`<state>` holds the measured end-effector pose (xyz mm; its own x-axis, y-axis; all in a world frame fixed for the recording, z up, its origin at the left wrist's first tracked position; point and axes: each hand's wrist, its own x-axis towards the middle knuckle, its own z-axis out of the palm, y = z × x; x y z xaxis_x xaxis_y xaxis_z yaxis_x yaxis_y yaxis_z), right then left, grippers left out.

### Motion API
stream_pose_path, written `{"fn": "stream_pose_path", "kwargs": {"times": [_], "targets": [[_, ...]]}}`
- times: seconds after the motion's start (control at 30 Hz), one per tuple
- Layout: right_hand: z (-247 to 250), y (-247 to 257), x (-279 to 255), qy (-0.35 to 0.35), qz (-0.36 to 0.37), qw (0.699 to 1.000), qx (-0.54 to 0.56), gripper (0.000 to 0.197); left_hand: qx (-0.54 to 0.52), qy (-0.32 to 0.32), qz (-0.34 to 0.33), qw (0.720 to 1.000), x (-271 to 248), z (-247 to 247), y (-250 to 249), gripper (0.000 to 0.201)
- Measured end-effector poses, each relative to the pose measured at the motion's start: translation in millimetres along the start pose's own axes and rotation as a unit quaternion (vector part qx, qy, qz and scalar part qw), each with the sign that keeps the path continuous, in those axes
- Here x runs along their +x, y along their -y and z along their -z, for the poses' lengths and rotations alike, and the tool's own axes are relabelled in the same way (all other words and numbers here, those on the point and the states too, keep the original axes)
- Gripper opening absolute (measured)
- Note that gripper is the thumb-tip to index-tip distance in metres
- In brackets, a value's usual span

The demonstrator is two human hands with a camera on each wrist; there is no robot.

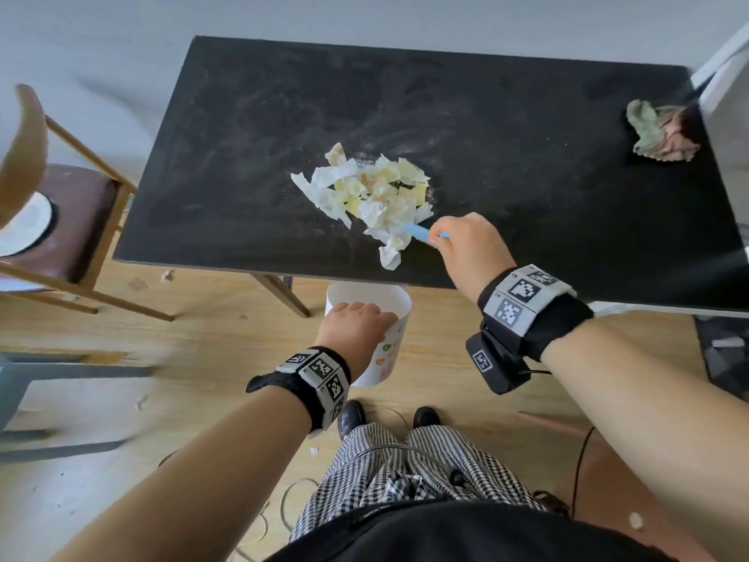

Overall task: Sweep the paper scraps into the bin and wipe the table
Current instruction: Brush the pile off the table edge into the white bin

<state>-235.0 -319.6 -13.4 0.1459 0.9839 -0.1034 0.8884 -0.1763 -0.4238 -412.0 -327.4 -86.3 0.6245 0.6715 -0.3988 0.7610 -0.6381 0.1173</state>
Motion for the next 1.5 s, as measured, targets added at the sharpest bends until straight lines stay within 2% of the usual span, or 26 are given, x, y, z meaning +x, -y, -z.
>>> {"fn": "stream_pose_path", "kwargs": {"times": [0.2, 0.3, 0.37, 0.43, 0.53, 0.73, 0.87, 1.1, 1.27, 1.4, 1.5], "targets": [[-25.3, 28.5, -10.7, 0.107, 0.087, 0.99, -0.034, 0.027, 0.0, 0.0, 0.016, 1.0, -3.3, -3.8, 4.7, 0.035], [-25.4, 33.9, -17.4, 0.134, 0.126, 0.983, -0.02, 0.026, -0.002, -0.005, 0.026, 1.0, -7.1, -5.2, 9.6, 0.035], [-17.9, 35.6, -18.0, 0.121, 0.115, 0.986, 0.011, 0.024, -0.003, -0.007, 0.028, 1.0, -9.5, -5.1, 12.6, 0.035], [-9.9, 37.8, -13.8, 0.075, 0.109, 0.991, 0.03, 0.023, -0.008, -0.007, 0.032, 0.999, -11.7, -4.6, 15.4, 0.035], [-6.1, 45.2, -1.0, 0.033, 0.121, 0.992, 0.022, 0.023, -0.008, -0.008, 0.038, 0.999, -13.6, -3.7, 19.1, 0.036], [-29.4, 55.3, 3.3, 0.114, 0.123, 0.985, -0.032, 0.029, -0.008, -0.008, 0.034, 0.999, -12.3, -3.3, 22.0, 0.037], [-26.7, 53.0, -8.4, 0.141, 0.142, 0.98, -0.012, 0.025, -0.013, -0.012, 0.032, 0.999, -10.5, -3.3, 24.6, 0.035], [-3.2, 44.3, 12.1, 0.022, 0.095, 0.995, 0.028, 0.021, -0.008, -0.014, 0.027, 1.0, -15.4, -2.5, 29.3, 0.031], [-25.7, 47.9, 16.5, 0.077, 0.08, 0.993, -0.029, 0.024, -0.007, -0.012, 0.026, 1.0, -15.7, -1.3, 29.7, 0.032], [-36.1, 59.7, -1.7, 0.127, 0.121, 0.984, -0.018, 0.027, -0.009, -0.013, 0.029, 0.999, -15.8, -2.2, 30.5, 0.034], [-29.6, 61.2, -8.3, 0.132, 0.135, 0.982, 0.008, 0.024, -0.008, -0.012, 0.029, 0.999, -17.7, -3.4, 31.9, 0.035]]}}
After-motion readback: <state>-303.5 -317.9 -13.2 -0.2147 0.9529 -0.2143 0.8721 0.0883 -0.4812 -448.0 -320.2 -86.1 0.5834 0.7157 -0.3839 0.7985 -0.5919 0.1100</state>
